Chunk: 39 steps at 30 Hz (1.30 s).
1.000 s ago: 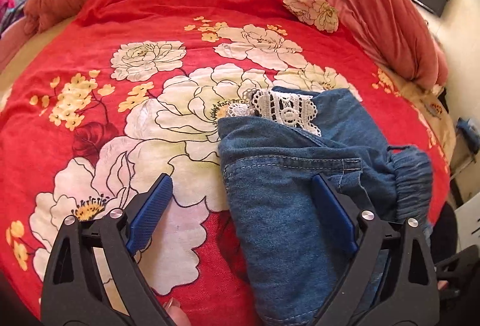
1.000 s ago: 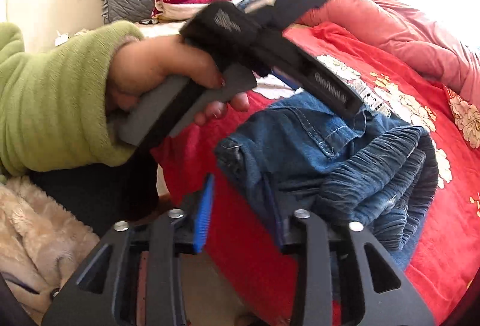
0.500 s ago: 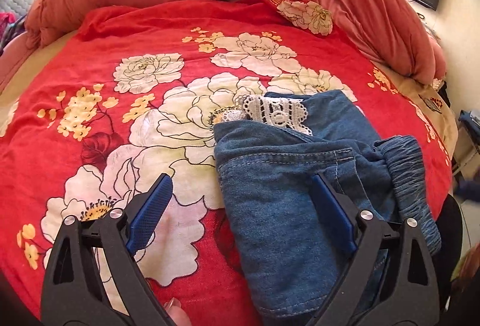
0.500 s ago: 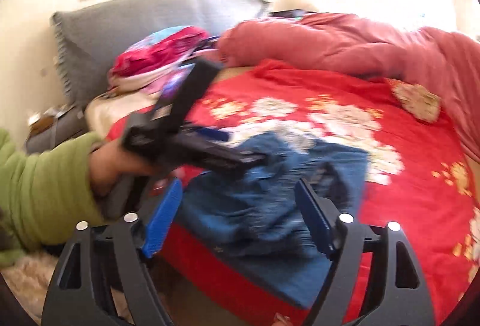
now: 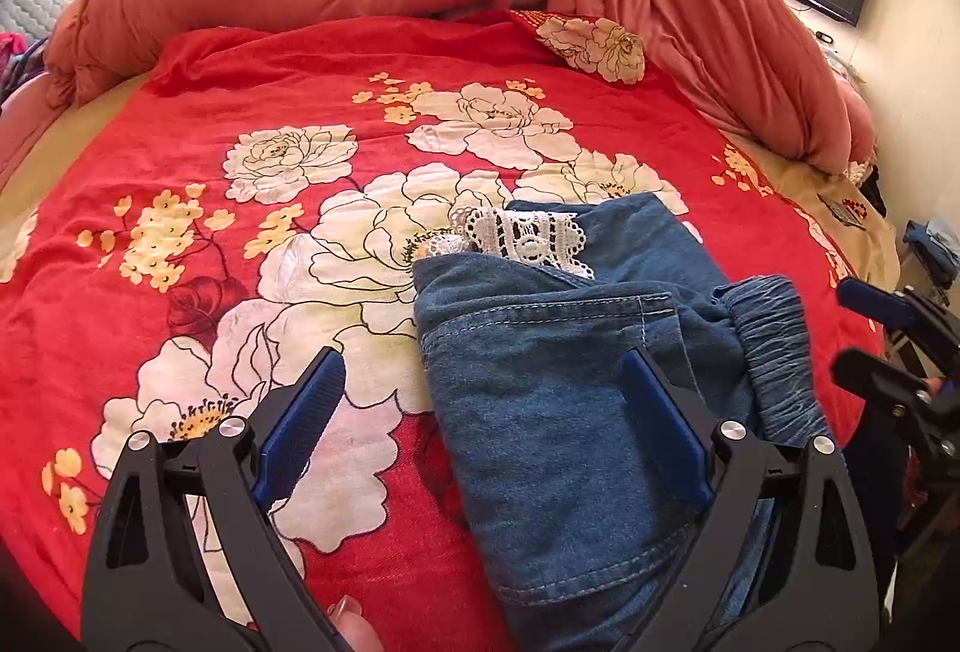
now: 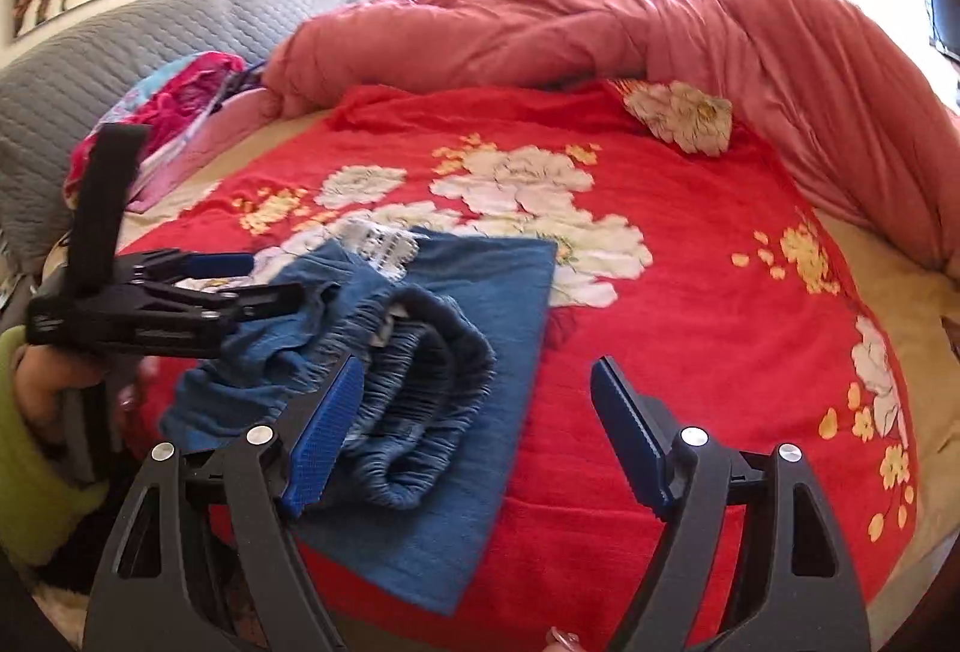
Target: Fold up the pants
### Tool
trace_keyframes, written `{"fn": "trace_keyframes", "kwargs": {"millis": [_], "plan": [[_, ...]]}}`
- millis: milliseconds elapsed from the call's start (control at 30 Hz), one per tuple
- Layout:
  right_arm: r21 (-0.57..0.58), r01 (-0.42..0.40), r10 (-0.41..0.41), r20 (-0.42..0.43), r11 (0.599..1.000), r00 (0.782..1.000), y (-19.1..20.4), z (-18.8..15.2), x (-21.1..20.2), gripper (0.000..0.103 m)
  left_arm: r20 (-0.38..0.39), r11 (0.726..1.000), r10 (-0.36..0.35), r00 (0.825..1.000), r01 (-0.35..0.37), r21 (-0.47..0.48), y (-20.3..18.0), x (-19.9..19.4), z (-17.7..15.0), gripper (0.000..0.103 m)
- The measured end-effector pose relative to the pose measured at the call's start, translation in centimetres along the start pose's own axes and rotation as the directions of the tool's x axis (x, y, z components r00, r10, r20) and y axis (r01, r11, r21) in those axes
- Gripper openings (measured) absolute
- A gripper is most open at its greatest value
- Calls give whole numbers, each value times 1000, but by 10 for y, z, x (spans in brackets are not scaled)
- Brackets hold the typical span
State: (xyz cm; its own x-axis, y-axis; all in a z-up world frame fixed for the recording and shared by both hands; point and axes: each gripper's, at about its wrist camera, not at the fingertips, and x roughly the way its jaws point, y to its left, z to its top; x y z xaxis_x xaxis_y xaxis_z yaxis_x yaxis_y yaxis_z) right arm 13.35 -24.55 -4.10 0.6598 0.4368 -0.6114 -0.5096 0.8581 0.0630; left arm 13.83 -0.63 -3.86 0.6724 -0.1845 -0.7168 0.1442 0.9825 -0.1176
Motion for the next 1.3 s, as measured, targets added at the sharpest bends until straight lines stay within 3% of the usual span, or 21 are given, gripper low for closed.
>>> {"fn": "trace_keyframes", "kwargs": {"millis": [267,433,633,1000,1067,1100,1133,1167,1233,1300], "plan": [[48,12,-9,-80,999,997,-10,0,22,77,-38,997,-52,998,50,-55,6,-1,-2,87],[113,-55,71,-139,992,988,-17,-1,36,76,-92,986,-139,986,129,-103,9,6,-8,87],[190,-133,166,-172,973,971,-26,-6,51,72,-123,981,-155,980,137,-139,10,15,-15,87],[251,-248,292,-161,936,943,-37,-1,76,72,-105,974,-179,978,161,-161,5,20,-17,87],[249,-272,313,-146,930,938,-36,-1,77,62,-98,974,-183,978,167,-156,1,22,-17,84],[254,-291,332,-139,923,933,-36,-1,79,55,-95,972,-192,977,176,-155,-1,22,-17,79],[261,-306,348,-130,915,928,-35,-1,79,50,-95,968,-211,973,194,-159,-3,22,-17,66],[257,-315,354,-121,914,928,-34,-2,78,48,-93,969,-212,973,196,-153,-6,21,-17,62],[251,-327,360,-100,911,927,-32,-2,75,39,-89,973,-203,975,190,-129,-10,20,-16,58],[226,-325,349,-76,918,934,-28,-2,69,36,-82,972,-204,976,192,-132,-10,19,-16,55]]}}
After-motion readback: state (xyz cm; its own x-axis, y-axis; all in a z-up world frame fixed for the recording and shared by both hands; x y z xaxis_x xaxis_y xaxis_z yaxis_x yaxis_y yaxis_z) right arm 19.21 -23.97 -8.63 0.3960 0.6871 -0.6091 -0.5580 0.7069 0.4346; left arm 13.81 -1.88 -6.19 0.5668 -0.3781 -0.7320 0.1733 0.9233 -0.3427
